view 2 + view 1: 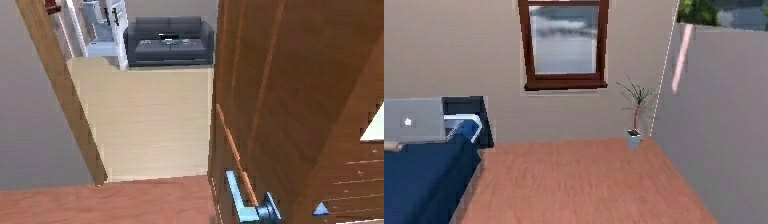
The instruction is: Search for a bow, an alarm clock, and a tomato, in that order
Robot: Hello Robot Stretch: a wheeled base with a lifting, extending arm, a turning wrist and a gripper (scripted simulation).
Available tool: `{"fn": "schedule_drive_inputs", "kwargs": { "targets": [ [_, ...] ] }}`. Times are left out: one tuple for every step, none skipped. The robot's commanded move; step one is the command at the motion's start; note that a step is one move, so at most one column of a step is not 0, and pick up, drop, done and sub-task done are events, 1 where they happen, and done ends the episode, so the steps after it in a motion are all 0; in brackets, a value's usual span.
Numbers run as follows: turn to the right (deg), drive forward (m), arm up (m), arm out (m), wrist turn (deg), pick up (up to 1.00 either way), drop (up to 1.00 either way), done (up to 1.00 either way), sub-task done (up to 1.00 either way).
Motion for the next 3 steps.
{"fn": "schedule_drive_inputs", "kwargs": {
  "targets": [
    [0.0,0.15,0.0,0.0,0.0,0.0,0.0,0.0,0.0],
    [45.0,0.0,0.0,0.0,0.0,0.0,0.0,0.0,0.0],
    [39.0,0.0,0.0,0.0,0.0,0.0,0.0,0.0,0.0]
  ]
}}
